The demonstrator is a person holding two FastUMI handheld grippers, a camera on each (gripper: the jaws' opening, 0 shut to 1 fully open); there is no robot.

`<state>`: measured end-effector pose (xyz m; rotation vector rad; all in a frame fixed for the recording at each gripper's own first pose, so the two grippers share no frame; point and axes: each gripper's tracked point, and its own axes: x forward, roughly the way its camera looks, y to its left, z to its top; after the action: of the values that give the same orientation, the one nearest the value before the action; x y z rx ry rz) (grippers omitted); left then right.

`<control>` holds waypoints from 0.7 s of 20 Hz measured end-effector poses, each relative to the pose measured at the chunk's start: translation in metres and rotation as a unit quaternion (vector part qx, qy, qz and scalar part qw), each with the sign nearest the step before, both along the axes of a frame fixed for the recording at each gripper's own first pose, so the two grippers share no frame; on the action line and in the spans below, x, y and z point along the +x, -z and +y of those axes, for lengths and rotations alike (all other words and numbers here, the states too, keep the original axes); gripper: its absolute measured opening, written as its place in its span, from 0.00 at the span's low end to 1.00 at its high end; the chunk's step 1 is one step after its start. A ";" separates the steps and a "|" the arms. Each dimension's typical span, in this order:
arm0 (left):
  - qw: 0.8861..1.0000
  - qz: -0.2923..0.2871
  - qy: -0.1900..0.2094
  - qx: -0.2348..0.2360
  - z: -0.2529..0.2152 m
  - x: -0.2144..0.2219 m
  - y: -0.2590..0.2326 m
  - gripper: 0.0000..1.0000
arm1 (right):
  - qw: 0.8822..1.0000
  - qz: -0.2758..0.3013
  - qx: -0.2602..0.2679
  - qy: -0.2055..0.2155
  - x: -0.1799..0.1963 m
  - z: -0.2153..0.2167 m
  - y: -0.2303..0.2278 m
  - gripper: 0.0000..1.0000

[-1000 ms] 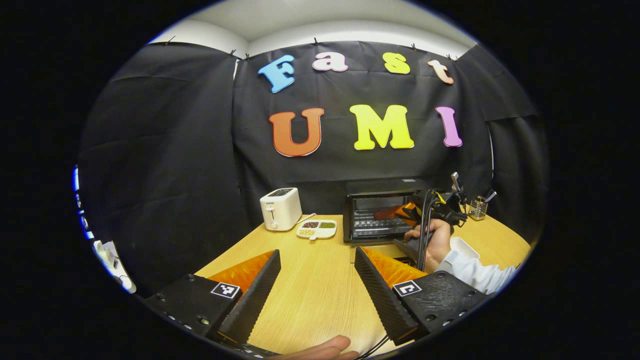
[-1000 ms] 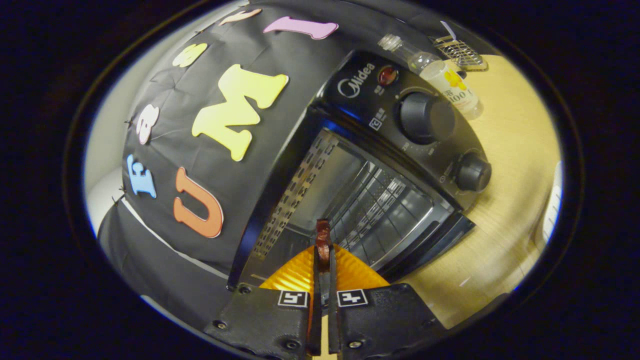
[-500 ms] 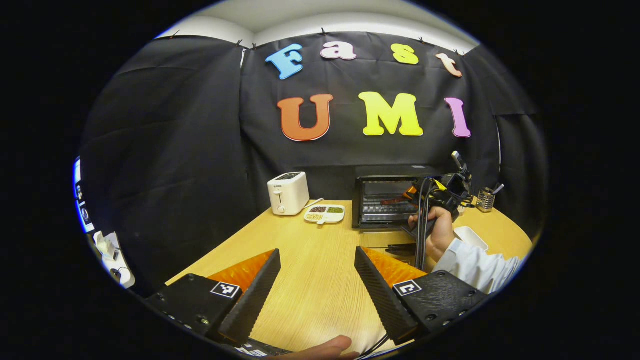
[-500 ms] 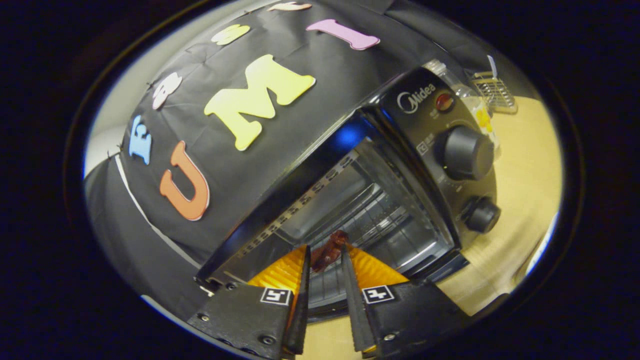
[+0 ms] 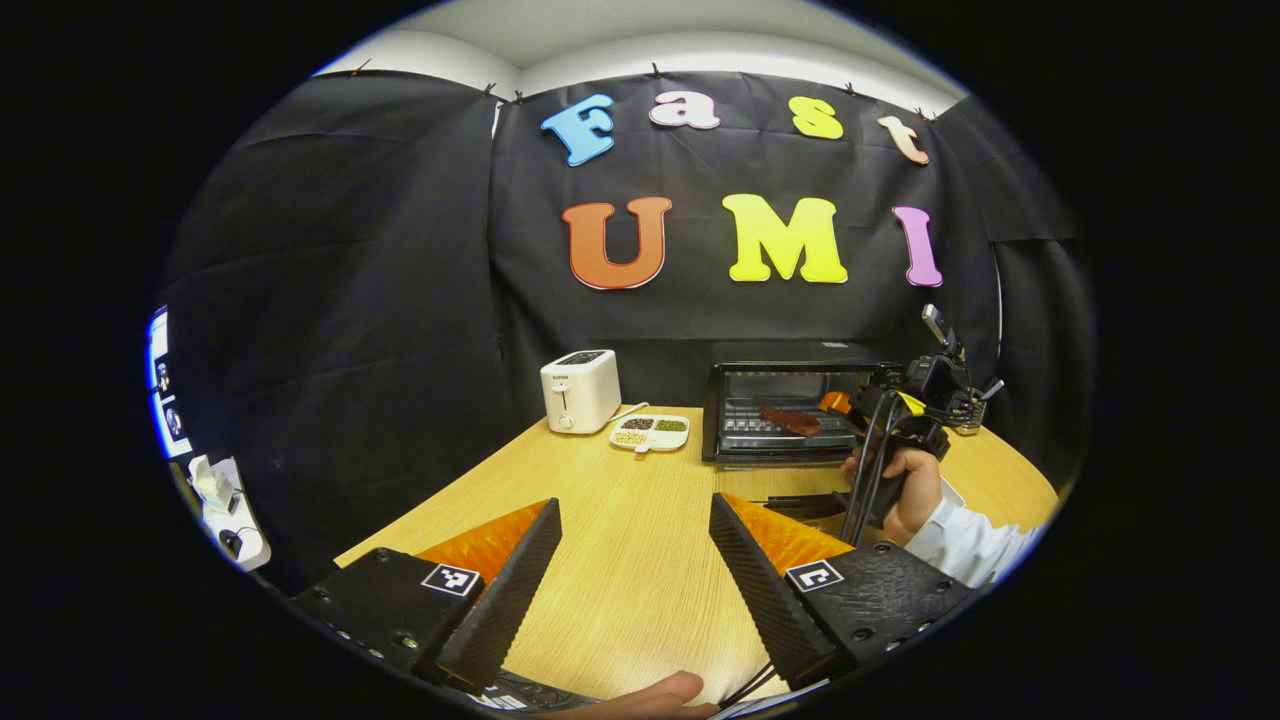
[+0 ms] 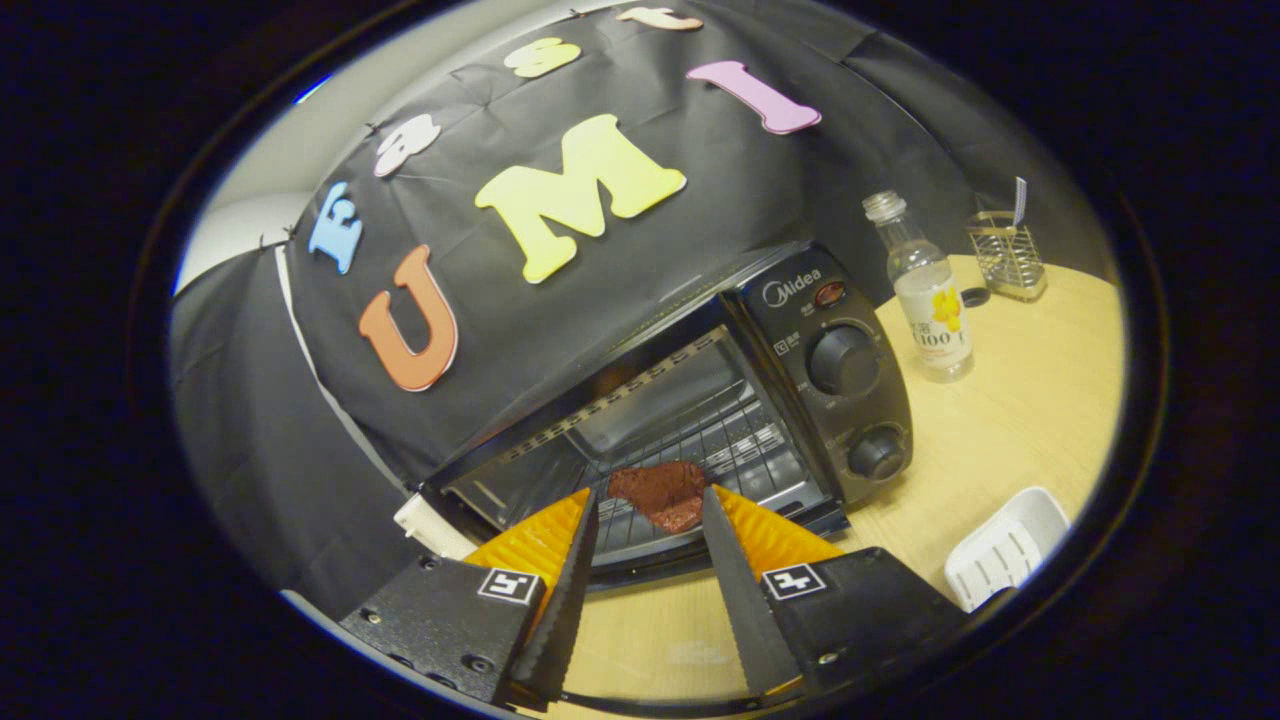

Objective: Open the electric oven with the left hand, put the food in, and close the electric oven.

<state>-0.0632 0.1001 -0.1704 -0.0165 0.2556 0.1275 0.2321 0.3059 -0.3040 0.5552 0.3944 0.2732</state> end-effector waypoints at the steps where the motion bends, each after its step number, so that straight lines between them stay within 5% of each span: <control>1: 1.000 -0.005 -0.001 0.001 -0.001 -0.002 -0.003 0.95 | 1.000 0.000 -0.007 -0.012 -0.010 -0.001 -0.001 0.68; 9: 1.000 0.014 0.011 -0.015 -0.018 -0.002 0.009 0.95 | 0.993 -0.052 -0.062 -0.088 -0.095 -0.035 -0.030 0.77; 14: 1.000 0.020 0.011 -0.020 -0.023 0.016 0.015 0.95 | 0.982 -0.112 -0.115 -0.102 -0.128 -0.070 -0.075 0.93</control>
<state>-0.0470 0.0772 -0.1856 -0.0516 0.2986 0.1017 0.1040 0.2362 -0.2294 0.2524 0.2590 0.4768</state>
